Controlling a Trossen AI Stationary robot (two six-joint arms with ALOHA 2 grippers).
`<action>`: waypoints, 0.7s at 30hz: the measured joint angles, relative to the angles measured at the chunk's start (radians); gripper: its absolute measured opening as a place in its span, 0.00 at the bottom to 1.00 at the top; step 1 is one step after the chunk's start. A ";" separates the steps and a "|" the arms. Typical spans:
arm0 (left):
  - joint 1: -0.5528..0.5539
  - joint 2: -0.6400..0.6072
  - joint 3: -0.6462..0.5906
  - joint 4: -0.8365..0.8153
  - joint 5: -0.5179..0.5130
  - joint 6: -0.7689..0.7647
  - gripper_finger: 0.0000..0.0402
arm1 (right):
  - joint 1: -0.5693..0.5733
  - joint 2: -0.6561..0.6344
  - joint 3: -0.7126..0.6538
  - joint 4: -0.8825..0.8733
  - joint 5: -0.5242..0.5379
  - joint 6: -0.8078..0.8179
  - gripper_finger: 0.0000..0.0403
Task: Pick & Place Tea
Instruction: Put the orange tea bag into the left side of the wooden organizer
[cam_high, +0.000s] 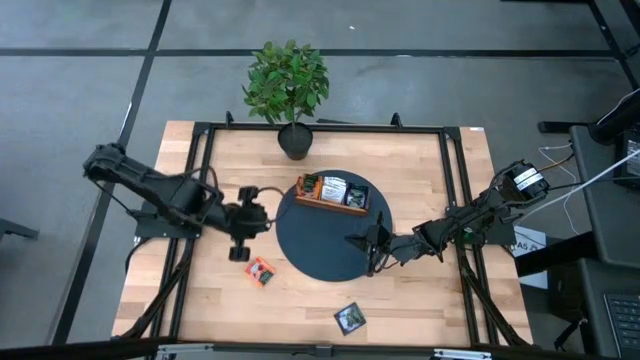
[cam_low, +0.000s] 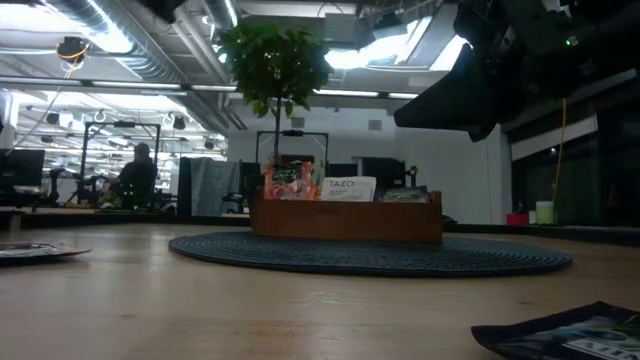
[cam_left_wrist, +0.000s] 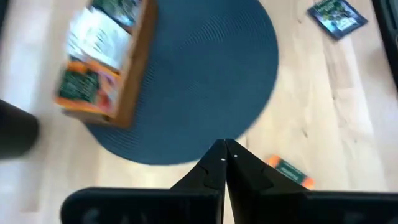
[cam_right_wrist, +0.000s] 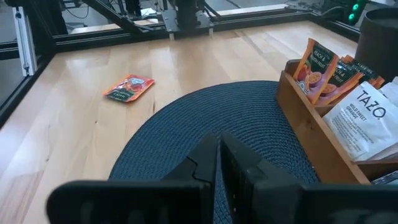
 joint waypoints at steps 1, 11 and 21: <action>-0.012 -0.009 -0.031 0.020 0.005 -0.028 0.01 | 0.000 0.000 0.000 0.000 0.002 0.002 0.06; -0.087 -0.027 -0.201 0.054 0.091 -0.237 0.00 | -0.004 0.014 0.111 -0.050 -0.099 0.044 0.02; -0.192 -0.014 -0.319 0.160 0.140 -0.411 0.01 | -0.005 0.215 0.410 -0.216 -0.164 -0.051 0.01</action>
